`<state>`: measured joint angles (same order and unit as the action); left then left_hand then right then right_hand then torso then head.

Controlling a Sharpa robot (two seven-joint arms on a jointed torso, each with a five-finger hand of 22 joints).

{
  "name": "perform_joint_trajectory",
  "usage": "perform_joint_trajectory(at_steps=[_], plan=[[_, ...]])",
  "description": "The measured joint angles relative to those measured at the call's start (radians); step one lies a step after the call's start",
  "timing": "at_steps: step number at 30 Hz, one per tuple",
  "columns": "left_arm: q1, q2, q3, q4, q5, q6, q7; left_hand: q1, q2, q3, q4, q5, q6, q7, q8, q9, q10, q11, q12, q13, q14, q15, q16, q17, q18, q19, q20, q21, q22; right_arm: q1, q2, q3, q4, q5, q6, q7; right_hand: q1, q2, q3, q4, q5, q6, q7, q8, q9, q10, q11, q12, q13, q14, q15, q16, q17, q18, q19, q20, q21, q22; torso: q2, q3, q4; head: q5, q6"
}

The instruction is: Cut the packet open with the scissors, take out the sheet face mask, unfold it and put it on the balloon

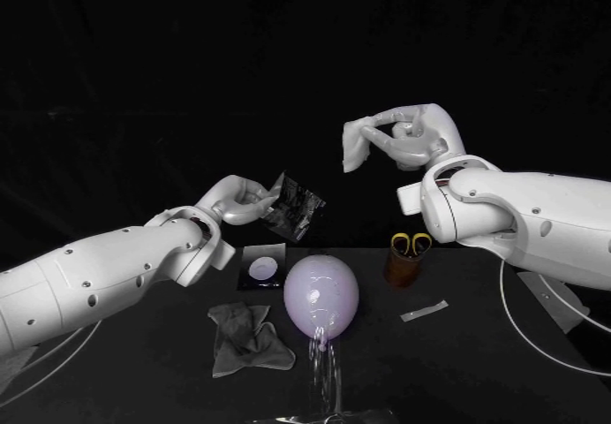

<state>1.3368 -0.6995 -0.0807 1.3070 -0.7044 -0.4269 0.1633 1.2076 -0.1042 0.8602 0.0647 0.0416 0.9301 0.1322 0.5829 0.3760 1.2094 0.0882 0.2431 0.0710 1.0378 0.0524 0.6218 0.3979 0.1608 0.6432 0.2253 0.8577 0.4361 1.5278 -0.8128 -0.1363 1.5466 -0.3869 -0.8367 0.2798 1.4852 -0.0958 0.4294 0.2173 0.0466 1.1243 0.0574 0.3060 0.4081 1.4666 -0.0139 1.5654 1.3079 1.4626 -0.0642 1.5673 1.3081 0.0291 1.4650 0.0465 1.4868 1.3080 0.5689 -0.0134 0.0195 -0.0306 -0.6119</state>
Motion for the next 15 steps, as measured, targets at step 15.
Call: perform_joint_trajectory(at_steps=[15], plan=[[0.021, -0.223, -0.038, 0.076, 0.024, 0.115, -0.042, 0.011, 0.001, 0.002, 0.013, 0.003, 0.004, -0.004, 0.003, 0.0, 0.003, -0.003, -0.005, 0.0, -0.002, -0.002, -0.006, 0.0, 0.0, -0.009, 0.009, -0.016, -0.008, -0.029, -0.073, -0.019, 0.078, 0.024, 0.04, -0.002, -0.003, -0.003, 0.004, -0.004, 0.0, -0.007, 0.0, 0.004, 0.0, 0.0, 0.0, 0.002, 0.0, 0.0, 0.0, -0.001, -0.001, 0.0, -0.003, 0.0, -0.002, -0.001, -0.002, 0.0024, 0.0038, 0.054, -0.051]])
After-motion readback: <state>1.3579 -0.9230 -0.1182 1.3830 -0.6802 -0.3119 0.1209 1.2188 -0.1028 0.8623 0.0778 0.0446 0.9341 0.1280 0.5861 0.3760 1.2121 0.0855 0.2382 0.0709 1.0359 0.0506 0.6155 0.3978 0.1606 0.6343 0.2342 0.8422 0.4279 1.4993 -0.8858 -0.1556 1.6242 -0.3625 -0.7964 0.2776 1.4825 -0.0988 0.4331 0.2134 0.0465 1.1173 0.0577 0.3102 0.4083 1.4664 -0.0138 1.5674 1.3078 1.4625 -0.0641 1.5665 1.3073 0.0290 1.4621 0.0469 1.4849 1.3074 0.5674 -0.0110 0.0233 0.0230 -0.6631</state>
